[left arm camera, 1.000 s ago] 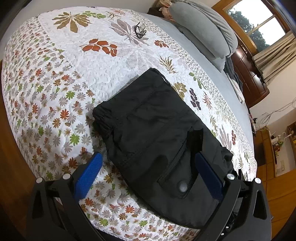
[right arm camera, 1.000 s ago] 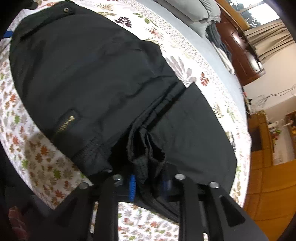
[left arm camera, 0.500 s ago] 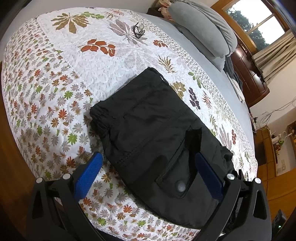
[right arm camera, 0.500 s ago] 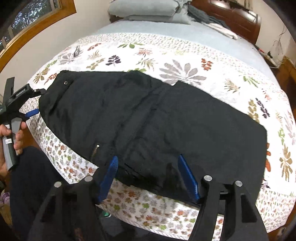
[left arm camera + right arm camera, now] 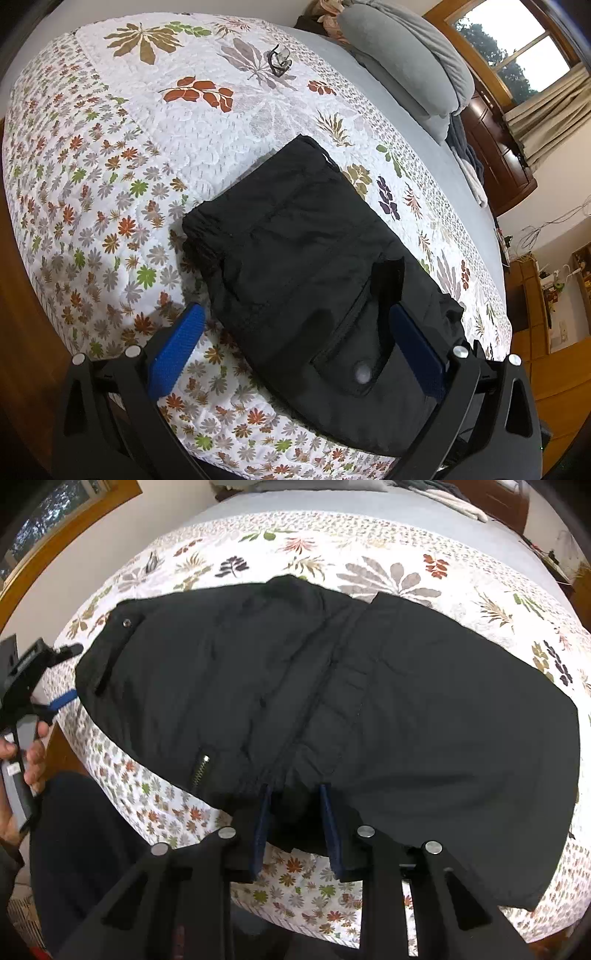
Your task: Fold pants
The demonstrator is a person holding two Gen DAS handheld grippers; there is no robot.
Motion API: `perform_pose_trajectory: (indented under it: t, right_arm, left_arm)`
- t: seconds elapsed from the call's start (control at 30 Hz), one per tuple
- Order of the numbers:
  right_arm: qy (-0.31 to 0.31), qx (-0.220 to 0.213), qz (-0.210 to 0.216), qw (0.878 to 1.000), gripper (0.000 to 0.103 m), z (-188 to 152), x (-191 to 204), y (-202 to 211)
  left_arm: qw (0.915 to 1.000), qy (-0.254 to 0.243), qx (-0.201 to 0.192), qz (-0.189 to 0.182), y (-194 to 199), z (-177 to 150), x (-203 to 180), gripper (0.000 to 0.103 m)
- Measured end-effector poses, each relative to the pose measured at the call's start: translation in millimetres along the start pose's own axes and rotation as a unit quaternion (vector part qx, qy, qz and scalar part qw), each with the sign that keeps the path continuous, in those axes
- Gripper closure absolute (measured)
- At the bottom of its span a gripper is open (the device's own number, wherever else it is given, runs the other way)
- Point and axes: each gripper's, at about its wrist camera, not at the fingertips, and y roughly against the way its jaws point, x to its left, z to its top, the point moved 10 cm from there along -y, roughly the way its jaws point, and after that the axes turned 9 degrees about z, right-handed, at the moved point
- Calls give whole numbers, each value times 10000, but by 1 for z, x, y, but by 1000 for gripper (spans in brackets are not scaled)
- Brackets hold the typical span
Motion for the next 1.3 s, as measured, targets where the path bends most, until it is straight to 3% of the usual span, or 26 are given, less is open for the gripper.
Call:
perform_pose_trajectory:
  t: [0.27, 0.37, 0.43, 0.5, 0.6, 0.7, 0.97, 1.2, 1.3]
  right_arm:
    - [252, 258, 44, 9993, 75, -5, 5, -8]
    - [282, 324, 55, 9991, 70, -4, 6, -11]
    - [313, 347, 219, 9987, 51, -3, 12, -10]
    - [402, 338, 270, 9983, 45, 0, 16, -8]
    - [328, 300, 417, 9981, 45, 6, 18, 0]
    - [232, 124, 707, 9971, 45, 20, 20, 19]
    - [490, 88, 1463, 9880, 40, 58, 50, 54]
    - [1034, 342, 1578, 9814, 39, 77, 84, 49]
    - [1333, 460, 1558, 9777, 32, 83, 95, 45]
  left_arm:
    - [10000, 17, 34, -14, -2, -1, -1, 3]
    - [9999, 48, 100, -74, -3, -1, 0, 3]
    - [9994, 181, 208, -227, -4, -2, 3, 3]
    - [9982, 408, 262, -355, -2, -2, 10, 3]
    - [9929, 988, 218, -626, 9, -1, 30, 3]
    - [9814, 1628, 385, -944, 11, -7, 48, 3]
    - [9679, 1986, 632, -1407, 2, -9, 42, 3]
    - [9546, 2392, 755, -1610, -16, -7, 31, 3]
    - [9524, 2426, 782, -1669, -22, -5, 22, 3]
